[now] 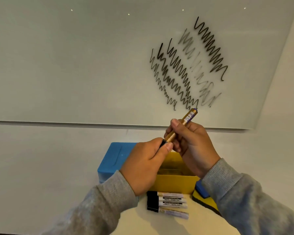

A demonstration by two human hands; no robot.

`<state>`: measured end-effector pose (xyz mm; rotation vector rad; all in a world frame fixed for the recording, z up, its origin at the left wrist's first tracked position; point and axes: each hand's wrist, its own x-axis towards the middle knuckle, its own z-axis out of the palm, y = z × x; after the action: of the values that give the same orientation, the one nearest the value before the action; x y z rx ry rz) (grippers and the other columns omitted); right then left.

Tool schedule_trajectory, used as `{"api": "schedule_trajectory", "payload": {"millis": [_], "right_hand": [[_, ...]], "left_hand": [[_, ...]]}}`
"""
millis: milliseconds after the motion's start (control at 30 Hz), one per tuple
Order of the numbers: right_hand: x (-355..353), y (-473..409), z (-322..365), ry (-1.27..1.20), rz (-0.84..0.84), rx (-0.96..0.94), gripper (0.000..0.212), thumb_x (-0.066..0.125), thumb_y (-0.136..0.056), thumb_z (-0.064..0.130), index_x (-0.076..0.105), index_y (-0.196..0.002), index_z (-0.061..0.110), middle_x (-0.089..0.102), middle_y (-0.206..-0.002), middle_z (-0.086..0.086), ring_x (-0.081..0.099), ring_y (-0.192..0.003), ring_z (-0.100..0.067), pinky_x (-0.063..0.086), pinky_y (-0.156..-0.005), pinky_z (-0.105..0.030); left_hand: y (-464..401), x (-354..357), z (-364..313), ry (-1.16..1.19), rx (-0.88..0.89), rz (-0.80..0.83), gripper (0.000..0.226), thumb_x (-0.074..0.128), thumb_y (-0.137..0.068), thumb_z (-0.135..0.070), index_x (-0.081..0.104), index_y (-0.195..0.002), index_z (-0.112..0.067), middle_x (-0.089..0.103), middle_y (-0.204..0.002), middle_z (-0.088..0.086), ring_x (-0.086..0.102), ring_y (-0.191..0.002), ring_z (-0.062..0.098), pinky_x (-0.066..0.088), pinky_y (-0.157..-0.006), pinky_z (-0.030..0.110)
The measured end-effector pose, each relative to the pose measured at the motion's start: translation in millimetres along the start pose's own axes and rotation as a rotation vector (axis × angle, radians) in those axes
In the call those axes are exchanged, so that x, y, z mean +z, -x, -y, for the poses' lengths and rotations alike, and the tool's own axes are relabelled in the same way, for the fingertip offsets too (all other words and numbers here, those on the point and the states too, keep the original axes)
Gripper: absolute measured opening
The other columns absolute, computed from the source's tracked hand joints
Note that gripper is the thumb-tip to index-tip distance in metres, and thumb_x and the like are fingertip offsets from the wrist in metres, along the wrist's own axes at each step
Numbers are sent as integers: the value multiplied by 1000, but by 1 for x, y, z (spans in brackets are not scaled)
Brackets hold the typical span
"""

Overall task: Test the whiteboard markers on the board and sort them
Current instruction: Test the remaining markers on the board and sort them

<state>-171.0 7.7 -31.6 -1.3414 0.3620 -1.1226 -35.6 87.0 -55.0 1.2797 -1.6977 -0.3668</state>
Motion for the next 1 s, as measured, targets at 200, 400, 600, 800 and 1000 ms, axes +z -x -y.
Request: {"api": "schedule_trajectory", "payload": {"millis": [200,400,600,800,1000], "right_hand": [[13,-11,9,14,15,-18,28,63,-89,27,67,-75,3,58,-69,-16,42,-45,-12,34,-44,-21],[30,-25,12,2,34,-32,28,65,-87,27,65,-75,3,56,-69,-16,41,-44,-11,30,-43,-21],[39,-32,15,-8,64,-42,25,65,-87,28,69,-69,11,58,-70,-14,40,-45,-11,29,-46,-23],[42,-32,18,-39,66,-49,25,62,-90,24,63,-77,3,61,-71,-13,40,-42,-10,33,-41,-17],[45,-31,19,-74,77,-48,24,61,-91,23,59,-81,1,60,-72,-13,42,-41,-8,34,-39,-16]], "left_hand": [[-5,-10,-5,128,-73,-19,35,43,-102,-45,54,-74,-28,47,-61,-13,46,-60,11,45,-60,45],[-10,-25,-3,272,-127,10,36,44,-100,-47,54,-70,-31,46,-62,-14,42,-54,8,44,-59,33],[-12,-37,-8,346,-140,33,32,43,-104,-36,53,-79,-18,42,-62,-10,39,-54,9,44,-60,33],[-11,-41,-13,402,-131,76,31,41,-105,-31,51,-81,-15,40,-60,-11,36,-50,5,46,-58,27],[-12,-44,-17,441,-130,106,33,39,-105,-31,47,-77,-15,38,-56,-12,35,-48,6,47,-58,26]]}}
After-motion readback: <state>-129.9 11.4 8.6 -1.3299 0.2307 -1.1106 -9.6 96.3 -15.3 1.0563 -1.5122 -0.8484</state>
